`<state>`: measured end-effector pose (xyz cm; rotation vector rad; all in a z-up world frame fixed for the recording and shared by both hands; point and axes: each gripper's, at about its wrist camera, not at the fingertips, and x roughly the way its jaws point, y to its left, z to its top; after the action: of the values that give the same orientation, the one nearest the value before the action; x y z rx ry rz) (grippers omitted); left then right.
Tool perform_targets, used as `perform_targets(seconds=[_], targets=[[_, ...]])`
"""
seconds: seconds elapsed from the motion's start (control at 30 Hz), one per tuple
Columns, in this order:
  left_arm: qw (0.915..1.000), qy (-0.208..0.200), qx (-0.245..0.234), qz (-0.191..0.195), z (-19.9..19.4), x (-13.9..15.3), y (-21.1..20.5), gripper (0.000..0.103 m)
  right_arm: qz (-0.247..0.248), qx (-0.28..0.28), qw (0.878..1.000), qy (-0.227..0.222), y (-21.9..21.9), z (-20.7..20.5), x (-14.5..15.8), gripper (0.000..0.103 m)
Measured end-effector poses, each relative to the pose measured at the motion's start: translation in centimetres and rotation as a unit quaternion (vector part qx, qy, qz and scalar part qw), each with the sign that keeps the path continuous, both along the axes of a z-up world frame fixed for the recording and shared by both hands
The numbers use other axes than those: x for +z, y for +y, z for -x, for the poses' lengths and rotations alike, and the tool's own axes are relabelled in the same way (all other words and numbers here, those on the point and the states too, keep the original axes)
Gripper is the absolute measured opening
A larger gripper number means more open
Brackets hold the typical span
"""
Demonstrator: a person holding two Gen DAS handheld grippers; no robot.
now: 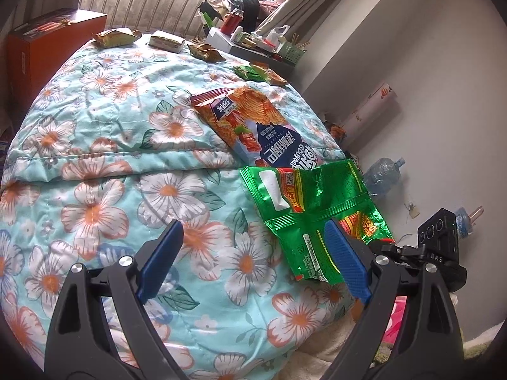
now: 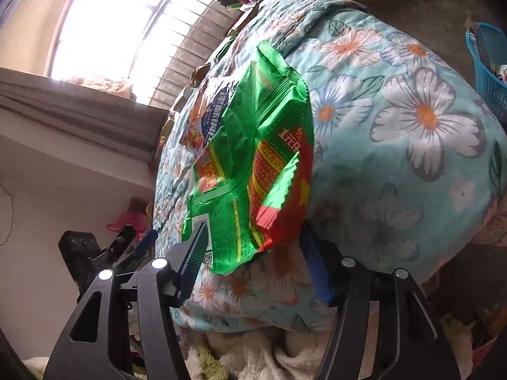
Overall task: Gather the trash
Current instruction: 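Grasp the green snack bag with the right tool and lift it, then grasp the pink Gouyoo chip bag with the left tool while the right holds the green bag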
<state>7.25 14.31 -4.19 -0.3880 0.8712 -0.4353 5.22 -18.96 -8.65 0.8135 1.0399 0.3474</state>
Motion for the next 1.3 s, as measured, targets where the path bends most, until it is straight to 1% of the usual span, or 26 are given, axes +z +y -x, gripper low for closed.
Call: perform_targets(seconds=[0.03,0.07,0.1,0.13,0.2,0.3,0.43,0.47,0.5,0.53,0.57,0.63,0.73,0.8,0.87,0.97,1.03,1.07,1.1,1.13,1.17,1.23,1.3], targets=[[1.0000,0.001,0.003,0.001,0.0,0.0,0.1,0.086,0.000,-0.005,1.000,0.001,0.1,-0.6,-0.3,0.041],[1.0000,0.002,0.005,0.002,0.0,0.0,0.1,0.086,-0.002,-0.008,1.000,0.000,0.2,-0.8,-0.4,0.027],[1.0000,0.004,0.007,0.002,-0.2,-0.1,0.2,0.086,-0.002,-0.008,1.000,-0.003,0.2,-1.1,-0.4,0.020],[0.9999,0.007,0.008,0.003,-0.4,-0.1,0.2,0.086,0.004,-0.009,1.000,-0.004,0.2,-1.4,-0.4,0.018],[0.9999,0.012,0.008,0.007,-1.0,-0.2,0.2,0.086,0.023,-0.024,0.999,-0.010,-0.6,-1.6,-0.2,0.017],[0.9996,0.022,0.008,0.015,-2.3,-0.4,-0.2,0.086,0.029,-0.049,0.998,-0.021,-3.2,-1.5,0.4,0.016],[0.9978,0.045,0.011,0.047,-4.7,-1.1,-0.9,0.086,0.051,-0.083,0.995,-0.027,-7.1,-1.3,1.2,0.016],[0.9971,0.050,0.011,0.056,-5.4,-1.3,-1.1,0.084,0.055,-0.093,0.994,-0.026,-8.0,-1.3,1.2,0.016],[0.9962,0.057,0.007,0.067,-6.1,-1.6,-1.4,0.080,0.056,-0.099,0.993,-0.025,-8.8,-1.3,1.2,0.016],[0.9947,0.067,0.003,0.077,-6.8,-2.1,-1.7,0.078,0.056,-0.106,0.992,-0.024,-9.5,-1.4,1.1,0.016],[0.9927,0.082,0.000,0.088,-7.6,-2.6,-2.0,0.078,0.054,-0.110,0.992,-0.023,-10.2,-1.5,1.0,0.016],[0.9859,0.115,-0.008,0.121,-9.0,-4.0,-2.8,0.068,0.054,-0.111,0.992,-0.023,-10.8,-1.8,0.6,0.016],[0.9755,0.156,0.007,0.155,-10.6,-5.9,-3.5,0.063,0.052,-0.112,0.992,-0.025,-11.3,-1.9,0.1,0.016],[0.9701,0.163,0.025,0.178,-11.5,-6.6,-3.6,0.062,0.048,-0.110,0.992,-0.025,-11.5,-1.9,-0.3,0.016],[0.9679,0.162,0.046,0.186,-12.1,-6.7,-3.6,0.061,0.042,-0.109,0.993,-0.027,-11.7,-1.9,-0.6,0.016],[0.9696,0.155,0.072,0.175,-12.8,-6.6,-4.0,0.055,0.033,-0.107,0.993,-0.027,-12.0,-1.9,-1.1,0.016],[0.9753,0.147,0.086,0.141,-12.9,-6.3,-4.6,0.044,0.027,-0.108,0.993,-0.026,-12.3,-1.9,-1.4,0.016],[0.9777,0.143,0.091,0.124,-13.0,-6.1,-4.9,0.042,0.025,-0.107,0.994,-0.027,-12.3,-1.9,-1.5,0.016],[0.9796,0.140,0.096,0.108,-12.9,-6.0,-4.9,0.036,0.025,-0.107,0.994,-0.028,-12.4,-1.9,-1.5,0.016],[0.9812,0.138,0.102,0.089,-12.9,-5.8,-5.2,0.026,0.025,-0.106,0.994,-0.029,-12.4,-1.9,-1.5,0.016],[0.9824,0.135,0.105,0.074,-12.9,-5.8,-5.2,0.022,0.026,-0.106,0.994,-0.029,-12.4,-1.9,-1.4,0.016],[0.9834,0.128,0.105,0.074,-12.7,-5.6,-4.9,0.010,0.028,-0.104,0.994,-0.030,-12.3,-1.9,-1.2,0.016],[0.9842,0.120,0.101,0.082,-12.1,-5.0,-3.9,0.006,0.029,-0.101,0.994,-0.032,-12.3,-1.9,-1.0,0.016]])
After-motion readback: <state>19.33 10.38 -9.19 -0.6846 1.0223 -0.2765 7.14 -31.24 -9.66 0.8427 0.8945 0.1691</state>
